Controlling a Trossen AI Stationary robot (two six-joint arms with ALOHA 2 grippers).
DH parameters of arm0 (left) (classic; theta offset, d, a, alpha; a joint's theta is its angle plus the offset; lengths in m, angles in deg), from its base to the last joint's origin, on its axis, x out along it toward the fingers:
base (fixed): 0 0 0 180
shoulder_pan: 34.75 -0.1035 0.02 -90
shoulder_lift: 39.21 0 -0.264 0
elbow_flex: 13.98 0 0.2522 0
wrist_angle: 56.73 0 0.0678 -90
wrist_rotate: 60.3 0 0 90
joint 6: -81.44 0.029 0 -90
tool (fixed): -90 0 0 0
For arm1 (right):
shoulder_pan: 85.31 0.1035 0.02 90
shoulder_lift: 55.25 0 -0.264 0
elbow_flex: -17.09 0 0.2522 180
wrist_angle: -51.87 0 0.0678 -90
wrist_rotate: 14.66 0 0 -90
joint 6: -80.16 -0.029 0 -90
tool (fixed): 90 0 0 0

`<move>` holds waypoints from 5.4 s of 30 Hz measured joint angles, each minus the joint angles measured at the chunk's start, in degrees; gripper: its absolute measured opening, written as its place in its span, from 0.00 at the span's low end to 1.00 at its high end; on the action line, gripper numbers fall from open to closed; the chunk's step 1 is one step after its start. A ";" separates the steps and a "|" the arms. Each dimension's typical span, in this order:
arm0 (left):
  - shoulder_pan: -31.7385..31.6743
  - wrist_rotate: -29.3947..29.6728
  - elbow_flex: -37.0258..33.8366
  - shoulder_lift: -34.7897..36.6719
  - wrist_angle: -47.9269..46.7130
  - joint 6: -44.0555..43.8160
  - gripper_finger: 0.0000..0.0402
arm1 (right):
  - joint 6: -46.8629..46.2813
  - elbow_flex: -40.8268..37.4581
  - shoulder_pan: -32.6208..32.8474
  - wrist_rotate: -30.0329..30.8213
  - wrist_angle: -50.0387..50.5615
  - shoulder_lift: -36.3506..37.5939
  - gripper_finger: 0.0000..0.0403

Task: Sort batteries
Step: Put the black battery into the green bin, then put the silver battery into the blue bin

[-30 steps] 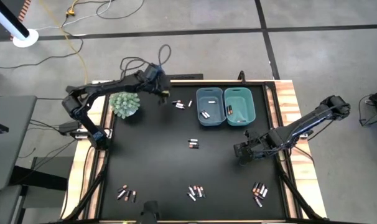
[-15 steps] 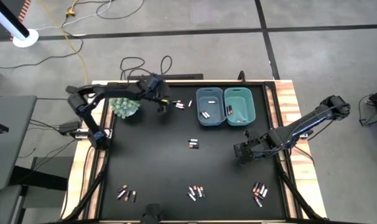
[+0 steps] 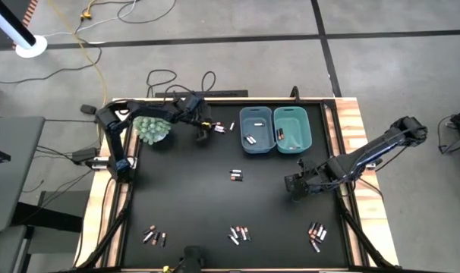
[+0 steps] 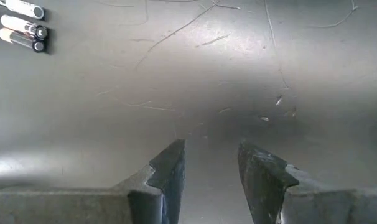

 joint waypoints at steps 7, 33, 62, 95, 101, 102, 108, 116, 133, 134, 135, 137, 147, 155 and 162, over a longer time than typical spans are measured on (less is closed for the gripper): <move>0.02 -0.68 0.11 -1.17 0.68 2.03 0.37 | -0.20 0.00 0.00 0.00 0.00 0.00 0.41; -0.70 3.73 -0.45 3.28 -4.52 1.34 0.11 | 0.99 0.00 0.00 0.00 0.17 0.00 0.41; 10.98 0.95 45.61 0.81 -19.21 -11.79 0.12 | 3.91 0.04 0.00 -0.01 0.02 -0.02 0.41; 22.73 -3.65 72.00 -39.84 -8.02 -20.91 0.12 | 3.93 0.13 0.00 -0.07 -1.62 0.09 0.41; 22.48 -3.63 72.00 -39.85 -9.11 -24.51 0.12 | 3.96 0.13 0.00 -0.07 -1.57 0.09 0.41; 22.44 -3.56 72.00 -39.85 -8.83 -24.25 0.12 | 3.95 0.13 0.00 -0.06 -1.55 0.09 0.41; 22.53 1.01 72.00 -39.85 -7.77 -26.01 0.16 | 3.93 0.13 0.00 -0.04 -1.45 0.09 0.41; 22.49 1.84 72.00 -39.87 -7.82 -26.87 0.27 | 3.93 0.13 0.00 -0.04 -1.44 0.09 0.41; 22.51 1.70 77.07 -38.45 -13.49 -26.38 0.33 | 4.59 0.13 0.00 -0.02 -1.09 0.11 0.41; 22.51 1.70 78.06 -38.22 -15.02 -26.36 0.33 | 4.59 0.13 0.00 -0.02 -1.11 0.11 0.41; 22.51 1.70 79.03 -37.92 -15.87 -26.36 0.33 | 4.59 0.13 0.00 -0.02 -1.09 0.11 0.41; 22.33 1.68 79.29 -36.57 -17.62 -26.38 0.33 | 4.59 0.13 0.00 -0.02 -1.09 0.11 0.41; 21.57 2.59 79.09 -28.24 -30.39 -28.94 0.32 | 5.01 0.13 0.00 0.00 -1.58 0.11 0.41; 21.66 2.62 79.08 -23.06 -39.45 -30.19 0.32 | 7.18 0.13 0.00 0.00 -1.51 0.11 0.41; 22.01 6.97 79.08 -22.87 -45.83 -32.83 0.29 | 11.82 0.13 0.11 -0.02 -3.76 0.11 0.41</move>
